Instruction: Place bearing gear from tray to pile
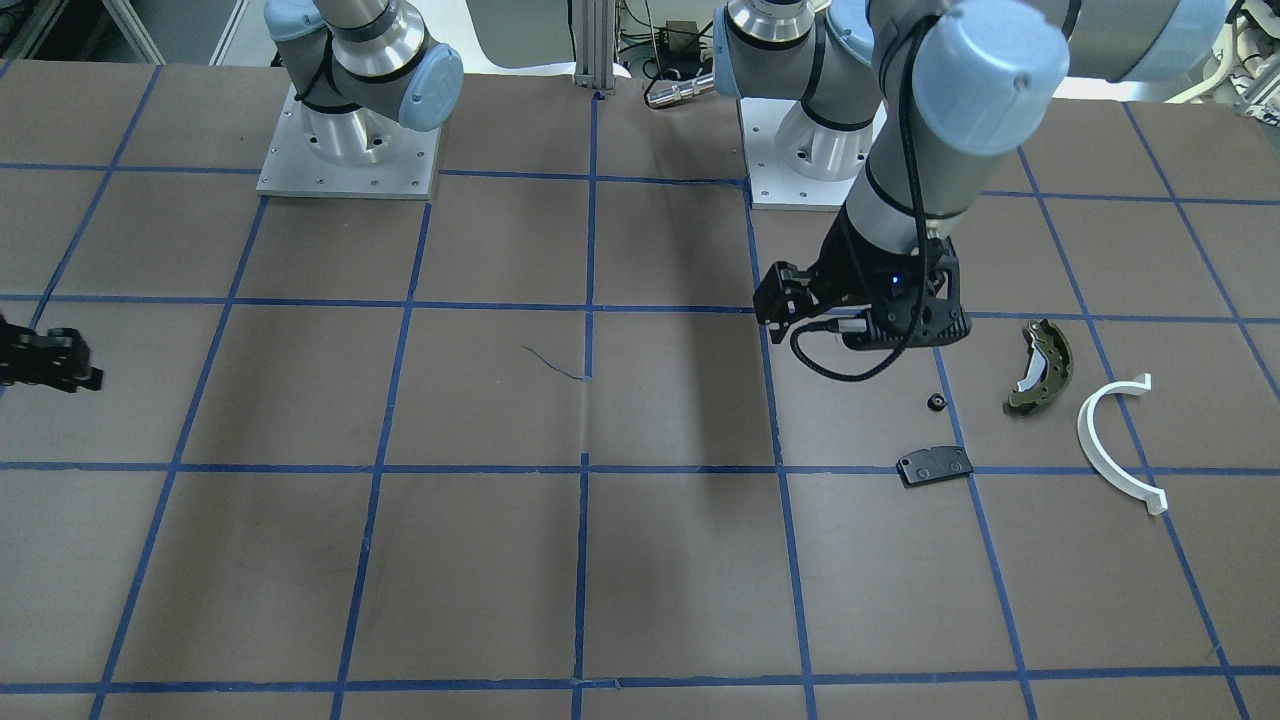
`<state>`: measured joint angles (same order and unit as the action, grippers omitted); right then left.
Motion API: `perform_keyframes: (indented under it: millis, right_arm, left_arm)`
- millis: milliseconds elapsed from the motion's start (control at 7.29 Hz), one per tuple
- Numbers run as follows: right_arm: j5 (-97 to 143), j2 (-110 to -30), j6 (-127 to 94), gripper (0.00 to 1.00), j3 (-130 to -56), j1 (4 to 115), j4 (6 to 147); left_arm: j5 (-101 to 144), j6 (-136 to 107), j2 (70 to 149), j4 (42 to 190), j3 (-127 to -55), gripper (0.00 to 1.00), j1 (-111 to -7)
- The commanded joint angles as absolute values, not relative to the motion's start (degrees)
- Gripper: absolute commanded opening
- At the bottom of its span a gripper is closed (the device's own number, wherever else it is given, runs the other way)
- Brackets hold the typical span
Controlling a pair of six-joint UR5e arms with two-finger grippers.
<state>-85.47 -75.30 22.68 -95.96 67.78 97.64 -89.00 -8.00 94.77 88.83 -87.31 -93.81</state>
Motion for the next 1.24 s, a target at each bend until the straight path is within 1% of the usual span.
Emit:
perform_keyframes:
  millis: [0,137,275,549,824,1098]
  right_arm:
    - [-83.50,-75.24,5.60,0.00,-97.47,80.88,100.79]
    - [-83.24,-74.80,-0.81,0.00,-98.78,86.34,105.77]
    - [-82.19,-74.27,-9.41,0.00,-100.88,91.53,112.78]
    - [-80.07,-70.69,-24.97,0.00,-103.79,101.64,123.78]
    - [-77.28,-68.30,-29.69,0.00,-103.97,109.74,126.82]
    - [-74.36,-67.07,-32.95,0.00,-104.06,112.58,129.98]
  left_arm:
    - [-87.72,-8.35,92.47,90.97,-85.51,1.00,-94.57]
    - [-87.80,-7.57,91.85,90.62,-84.82,1.00,-94.57]
    - [-88.06,-7.38,90.89,91.05,-85.77,1.00,-94.57]
    - [-87.98,-6.07,89.74,91.49,-86.39,1.00,-94.48]
    - [-88.42,-0.91,88.60,92.63,-87.44,1.00,-94.22]
    - [-88.68,-0.70,86.76,92.37,-89.73,1.00,-94.22]
